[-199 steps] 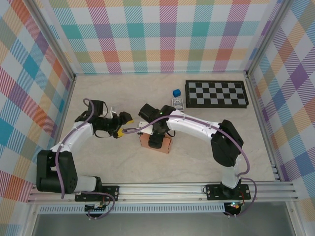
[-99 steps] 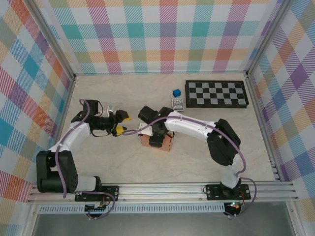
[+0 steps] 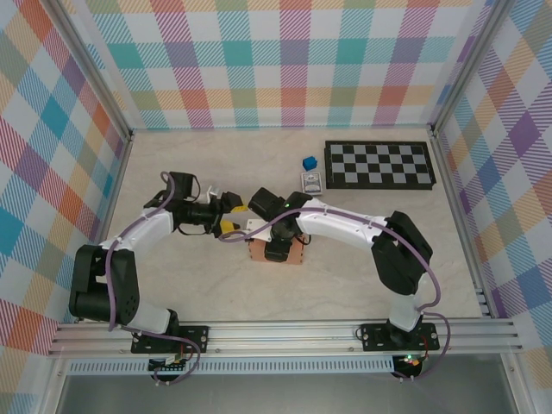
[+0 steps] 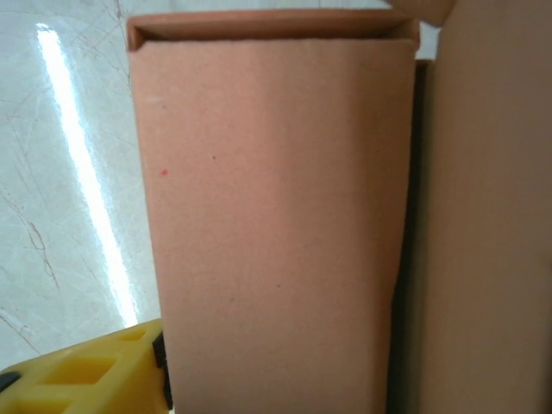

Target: Fold the paper box

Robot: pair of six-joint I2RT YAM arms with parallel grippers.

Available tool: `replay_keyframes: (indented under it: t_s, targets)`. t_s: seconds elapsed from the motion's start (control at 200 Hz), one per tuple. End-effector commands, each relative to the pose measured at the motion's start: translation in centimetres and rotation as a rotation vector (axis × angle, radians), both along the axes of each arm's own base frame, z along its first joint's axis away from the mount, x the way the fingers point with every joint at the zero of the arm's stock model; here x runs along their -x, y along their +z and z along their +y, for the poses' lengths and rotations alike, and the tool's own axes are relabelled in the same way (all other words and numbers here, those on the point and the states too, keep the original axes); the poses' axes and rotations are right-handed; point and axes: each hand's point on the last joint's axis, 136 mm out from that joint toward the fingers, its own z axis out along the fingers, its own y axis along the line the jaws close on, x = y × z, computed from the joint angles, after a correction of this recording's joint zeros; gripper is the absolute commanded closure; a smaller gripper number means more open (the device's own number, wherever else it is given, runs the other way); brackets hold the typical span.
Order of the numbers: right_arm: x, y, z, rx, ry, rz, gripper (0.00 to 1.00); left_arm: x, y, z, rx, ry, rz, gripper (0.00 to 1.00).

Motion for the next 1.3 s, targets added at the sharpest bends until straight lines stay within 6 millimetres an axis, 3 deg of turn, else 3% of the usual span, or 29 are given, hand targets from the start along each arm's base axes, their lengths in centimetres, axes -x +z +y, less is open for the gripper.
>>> replay_keyframes:
  t_s: [0.0, 0.2, 0.415, 0.615, 0.75, 0.835, 0.925, 1.045, 1.12, 1.3]
  targets:
    - [0.5, 0.0, 0.7, -0.032, 0.005, 0.065, 0.35, -0.3, 1.1, -0.6, 0.026, -0.009, -0.022, 0.25]
    - [0.2, 0.1, 0.4, -0.004, -0.016, 0.077, 0.25, 0.6, 0.7, -0.5, 0.014, -0.024, 0.01, 0.25]
    - [0.1, 4.3, 0.9, -0.121, -0.073, 0.076, 0.17, 0.8, 1.0, -0.4, -0.017, -0.05, -0.009, 0.24]
    - [0.0, 7.0, 0.3, -0.192, -0.123, 0.036, 0.15, 0.6, 2.1, 0.0, -0.066, -0.088, -0.064, 0.23]
    - [-2.0, 9.5, -1.2, -0.275, -0.309, 0.002, 0.11, 0.3, 2.2, 0.4, -0.093, -0.085, -0.074, 0.21]
    - [-3.8, 11.7, -3.4, -0.338, -0.528, 0.003, 0.11, 0.5, 2.6, 0.3, -0.089, -0.103, -0.07, 0.21]
    - [-4.6, 13.4, -6.7, -0.43, -0.879, 0.089, 0.13, 1.8, 3.2, 0.0, -0.063, -0.153, -0.048, 0.22]
    - [-3.2, 12.1, -11.0, -0.489, -1.26, 0.359, 0.17, 3.7, 3.6, -0.1, -0.046, -0.194, -0.024, 0.22]
    - [-1.9, 10.9, -11.5, -0.52, -1.375, 0.576, 0.19, 3.9, 3.7, -0.4, -0.018, -0.204, -0.01, 0.22]
    - [0.1, 9.7, -9.4, -0.567, -1.43, 0.877, 0.26, 3.6, 3.1, -2.0, -0.001, -0.244, 0.017, 0.26]
